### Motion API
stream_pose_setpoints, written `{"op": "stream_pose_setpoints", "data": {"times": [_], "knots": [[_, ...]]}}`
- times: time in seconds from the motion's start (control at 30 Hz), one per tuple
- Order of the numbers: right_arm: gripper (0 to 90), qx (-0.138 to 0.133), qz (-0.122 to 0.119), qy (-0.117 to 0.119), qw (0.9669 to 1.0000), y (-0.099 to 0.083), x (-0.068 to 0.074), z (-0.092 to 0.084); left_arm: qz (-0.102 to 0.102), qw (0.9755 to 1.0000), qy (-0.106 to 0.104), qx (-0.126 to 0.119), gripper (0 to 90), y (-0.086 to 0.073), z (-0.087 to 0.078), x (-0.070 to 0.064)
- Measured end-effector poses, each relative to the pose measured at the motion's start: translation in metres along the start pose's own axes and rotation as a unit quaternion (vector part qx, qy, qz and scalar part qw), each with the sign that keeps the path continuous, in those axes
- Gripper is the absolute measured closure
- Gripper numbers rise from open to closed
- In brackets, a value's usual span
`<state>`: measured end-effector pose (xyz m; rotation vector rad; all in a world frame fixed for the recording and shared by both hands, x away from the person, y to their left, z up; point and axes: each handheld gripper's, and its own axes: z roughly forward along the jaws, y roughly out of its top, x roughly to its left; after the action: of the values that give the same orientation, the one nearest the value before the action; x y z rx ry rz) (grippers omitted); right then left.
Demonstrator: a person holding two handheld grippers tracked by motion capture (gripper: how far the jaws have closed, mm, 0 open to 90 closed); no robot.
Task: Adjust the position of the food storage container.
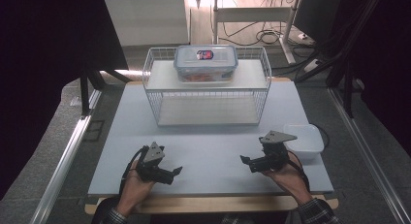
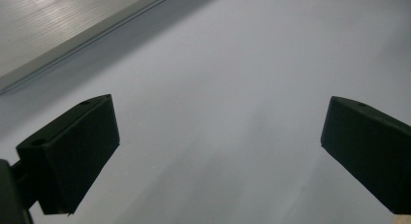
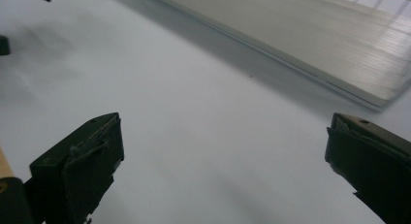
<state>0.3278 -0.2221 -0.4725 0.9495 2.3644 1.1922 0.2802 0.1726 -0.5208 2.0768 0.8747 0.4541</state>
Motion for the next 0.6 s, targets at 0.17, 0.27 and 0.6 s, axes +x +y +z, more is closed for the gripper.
{"op": "stream_pose_setpoints", "data": {"times": [0.17, 0.27, 0.6], "knots": [[6.1, 0.006, 0.021, -0.037, 0.9991, 0.003, -0.017, -0.013, 0.002, 1.0000, 0.001, 0.001, 0.3, 0.000, 0.000, 0.000], [17.7, 0.001, 0.049, -0.061, 0.9969, 0.005, -0.032, -0.026, 0.002, 1.0000, 0.001, 0.001, 0.3, 0.000, 0.001, 0.000], [62.7, 0.002, 0.082, -0.107, 0.9909, -0.001, -0.075, -0.054, 0.005, 1.0000, 0.001, 0.003, 0.6, 0.000, 0.001, 0.000]]}}
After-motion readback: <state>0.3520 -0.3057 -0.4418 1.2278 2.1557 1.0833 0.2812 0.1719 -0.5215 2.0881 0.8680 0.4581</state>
